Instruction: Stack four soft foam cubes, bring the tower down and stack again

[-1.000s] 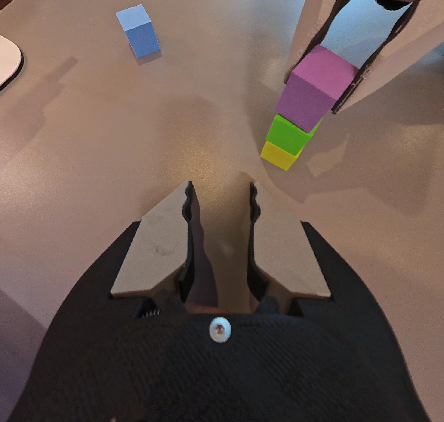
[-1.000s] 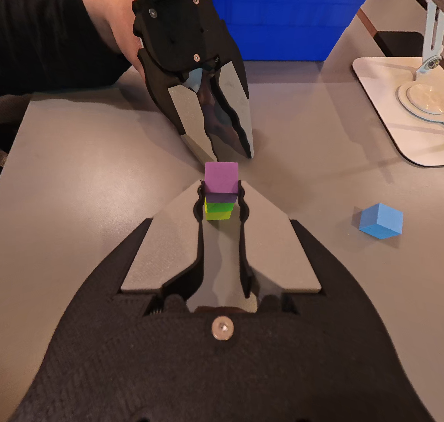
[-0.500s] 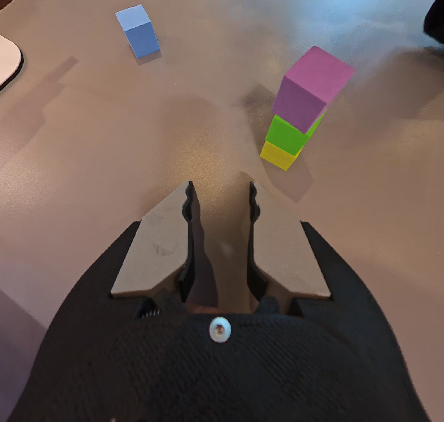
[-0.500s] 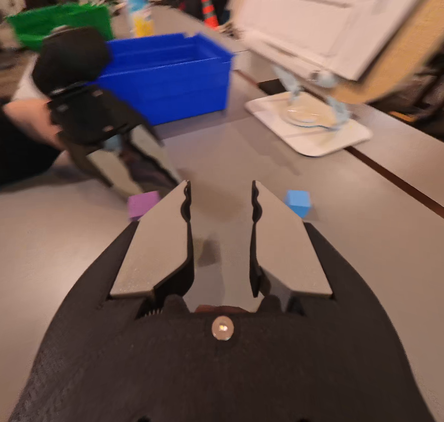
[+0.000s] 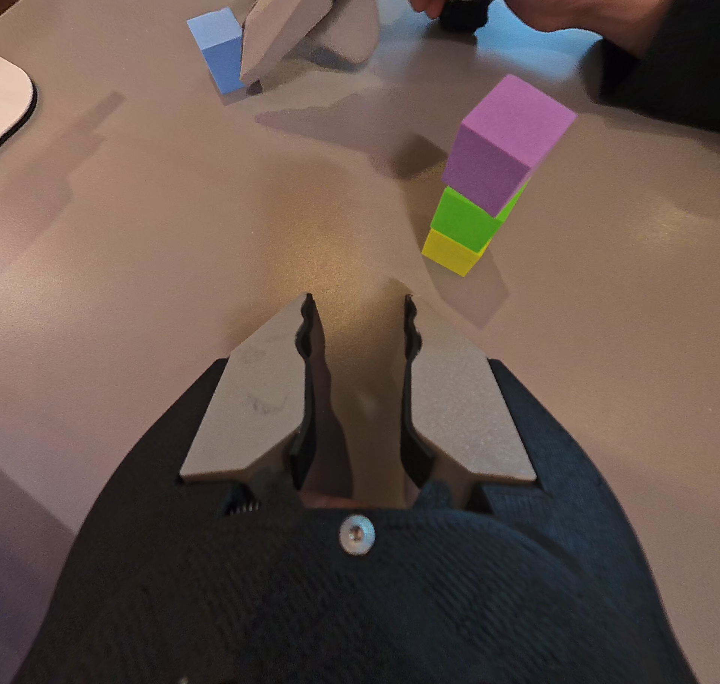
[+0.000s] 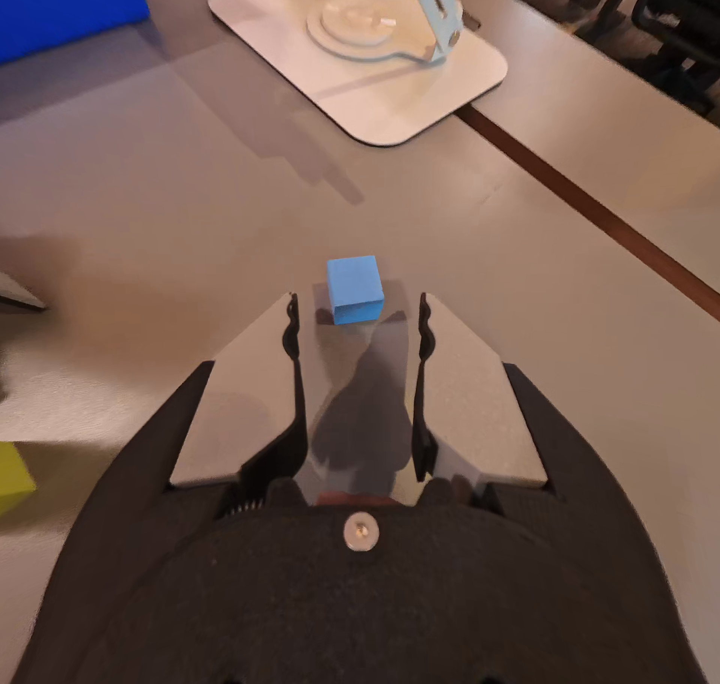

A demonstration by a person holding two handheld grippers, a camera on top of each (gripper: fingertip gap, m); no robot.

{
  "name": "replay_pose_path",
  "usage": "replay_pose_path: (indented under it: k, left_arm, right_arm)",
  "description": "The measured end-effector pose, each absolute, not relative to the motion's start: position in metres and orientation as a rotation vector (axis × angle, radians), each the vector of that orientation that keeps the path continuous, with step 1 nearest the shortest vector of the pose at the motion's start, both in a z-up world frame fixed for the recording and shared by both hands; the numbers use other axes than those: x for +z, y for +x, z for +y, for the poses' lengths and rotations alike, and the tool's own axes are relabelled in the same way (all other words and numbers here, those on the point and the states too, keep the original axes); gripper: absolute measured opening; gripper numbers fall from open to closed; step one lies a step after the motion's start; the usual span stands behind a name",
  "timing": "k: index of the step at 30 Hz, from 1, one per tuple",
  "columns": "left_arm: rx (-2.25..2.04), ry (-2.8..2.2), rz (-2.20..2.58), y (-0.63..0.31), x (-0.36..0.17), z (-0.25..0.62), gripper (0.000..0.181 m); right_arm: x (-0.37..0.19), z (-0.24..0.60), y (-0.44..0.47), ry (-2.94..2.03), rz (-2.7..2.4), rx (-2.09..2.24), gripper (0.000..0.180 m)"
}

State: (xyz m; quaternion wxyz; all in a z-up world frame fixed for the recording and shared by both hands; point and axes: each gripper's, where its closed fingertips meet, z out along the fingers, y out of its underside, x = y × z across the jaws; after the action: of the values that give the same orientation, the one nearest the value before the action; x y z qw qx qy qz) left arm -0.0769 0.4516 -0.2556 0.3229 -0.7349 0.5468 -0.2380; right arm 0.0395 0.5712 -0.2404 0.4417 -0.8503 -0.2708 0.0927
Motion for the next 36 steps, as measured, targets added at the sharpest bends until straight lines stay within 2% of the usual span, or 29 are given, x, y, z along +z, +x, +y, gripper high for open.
replay_pose_path:
  k: [7,12,23,36]
  left_arm:
    - [-0.625,-1.927,1.437,-0.077,-0.256,0.451,0.045]
    - [-0.625,-1.927,1.438,-0.077,-0.256,0.451,0.045]
    - [-0.624,-1.928,1.435,-0.077,-0.256,0.451,0.044]
    - [-0.627,-1.929,1.434,-0.077,-0.256,0.451,0.044]
  right_arm:
    - [-0.241,0.572,0.029,-2.087,-0.750,0.237,0.024]
    - [-0.228,0.543,0.020,-2.034,-0.806,0.336,0.025]
    - [-0.162,0.456,-0.018,-1.825,-1.053,0.577,0.024]
    - [-0.167,0.420,-0.039,-1.821,-1.259,0.626,0.025]
